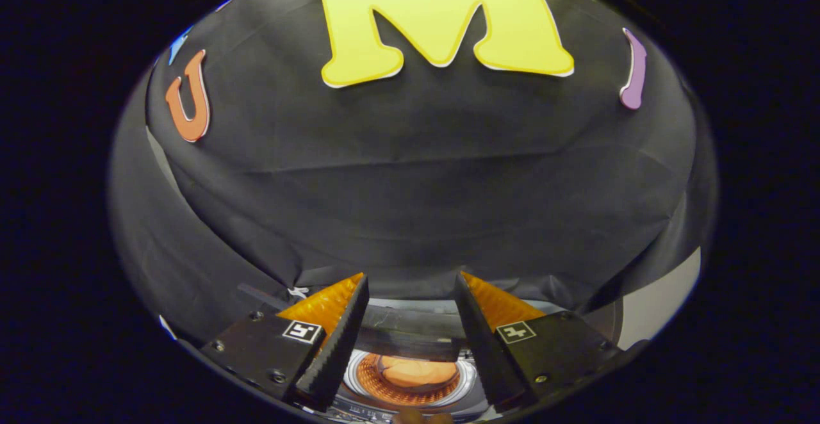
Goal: Put the clothes into the washing machine and then close the washing machine lid.
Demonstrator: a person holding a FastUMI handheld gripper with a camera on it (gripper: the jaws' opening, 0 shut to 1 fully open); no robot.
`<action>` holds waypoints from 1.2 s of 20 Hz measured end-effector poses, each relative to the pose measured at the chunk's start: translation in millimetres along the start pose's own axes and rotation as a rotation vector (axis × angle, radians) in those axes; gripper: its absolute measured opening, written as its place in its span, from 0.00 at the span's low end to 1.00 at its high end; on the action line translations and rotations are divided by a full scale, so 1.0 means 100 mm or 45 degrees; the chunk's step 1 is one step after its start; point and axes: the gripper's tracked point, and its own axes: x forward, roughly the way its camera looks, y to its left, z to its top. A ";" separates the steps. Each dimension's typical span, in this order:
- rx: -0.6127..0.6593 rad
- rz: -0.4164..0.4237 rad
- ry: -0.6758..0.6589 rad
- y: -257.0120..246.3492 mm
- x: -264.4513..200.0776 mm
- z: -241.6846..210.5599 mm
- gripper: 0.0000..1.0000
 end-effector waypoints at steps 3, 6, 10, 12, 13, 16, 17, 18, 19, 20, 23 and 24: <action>0.025 -0.003 0.050 0.01 0.20 -0.09 0.85; 0.019 -0.015 0.072 0.00 0.34 -0.16 0.85; 0.040 -0.019 0.101 -0.02 0.45 -0.24 0.85; -0.005 -0.010 0.130 -0.01 0.47 -0.29 0.85; -0.007 0.010 0.172 0.02 0.49 -0.33 0.85; 0.002 0.032 0.226 0.05 0.50 -0.39 0.87; -0.003 0.035 0.208 0.07 0.49 -0.38 0.87; -0.008 0.033 0.183 0.08 0.47 -0.36 0.88; -0.011 0.032 0.167 0.08 0.45 -0.36 0.88; -0.014 0.031 0.155 0.09 0.45 -0.38 0.88; -0.017 0.026 0.148 0.08 0.46 -0.38 0.88; -0.017 0.025 0.149 0.08 0.45 -0.40 0.88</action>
